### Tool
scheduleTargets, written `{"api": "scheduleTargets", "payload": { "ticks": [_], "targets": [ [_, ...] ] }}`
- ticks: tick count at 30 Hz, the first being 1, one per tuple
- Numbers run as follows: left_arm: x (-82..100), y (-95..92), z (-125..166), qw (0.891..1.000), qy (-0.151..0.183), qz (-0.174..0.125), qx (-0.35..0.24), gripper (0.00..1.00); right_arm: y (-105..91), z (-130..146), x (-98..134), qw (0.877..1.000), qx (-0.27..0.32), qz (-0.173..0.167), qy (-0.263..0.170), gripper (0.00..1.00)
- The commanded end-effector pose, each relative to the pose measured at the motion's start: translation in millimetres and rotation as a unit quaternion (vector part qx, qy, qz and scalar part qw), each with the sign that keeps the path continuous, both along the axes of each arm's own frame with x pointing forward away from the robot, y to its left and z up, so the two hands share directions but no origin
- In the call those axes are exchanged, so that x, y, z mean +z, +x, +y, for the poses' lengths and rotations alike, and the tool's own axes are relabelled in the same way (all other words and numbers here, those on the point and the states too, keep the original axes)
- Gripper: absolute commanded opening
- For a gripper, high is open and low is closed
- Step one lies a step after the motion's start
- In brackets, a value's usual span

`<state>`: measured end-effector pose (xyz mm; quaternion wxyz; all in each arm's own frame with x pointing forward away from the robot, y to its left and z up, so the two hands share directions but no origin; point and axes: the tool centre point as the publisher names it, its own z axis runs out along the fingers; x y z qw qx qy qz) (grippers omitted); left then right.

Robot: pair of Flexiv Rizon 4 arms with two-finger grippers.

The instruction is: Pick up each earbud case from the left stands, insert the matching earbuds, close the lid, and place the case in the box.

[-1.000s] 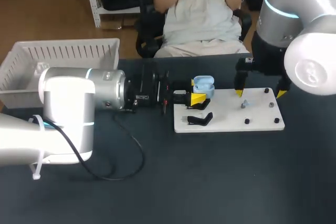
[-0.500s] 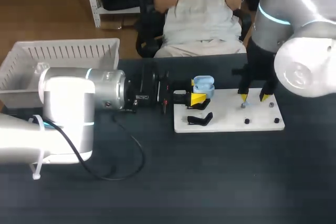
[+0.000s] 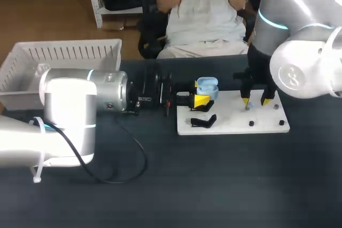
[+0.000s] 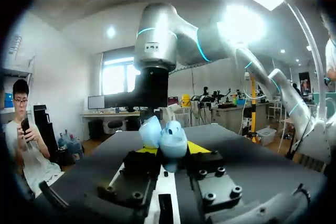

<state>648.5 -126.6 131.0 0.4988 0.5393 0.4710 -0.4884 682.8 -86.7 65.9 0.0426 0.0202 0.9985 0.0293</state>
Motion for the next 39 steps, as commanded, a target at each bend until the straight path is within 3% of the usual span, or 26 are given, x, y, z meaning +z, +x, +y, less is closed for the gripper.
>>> {"api": "scheduleTargets", "payload": {
  "ticks": [1, 39],
  "targets": [
    [-1.0, -0.2, -0.2, 1.0, -0.002, -0.001, 0.001, 0.0, 9.2, 1.1, -6.4, 1.0, -0.001, 0.006, -0.002, 0.45],
    [-1.0, -0.2, -0.2, 1.0, -0.002, -0.001, 0.001, 0.0, 26.3, -2.6, -36.6, 0.999, -0.006, 0.027, -0.016, 0.23]
  ]
}}
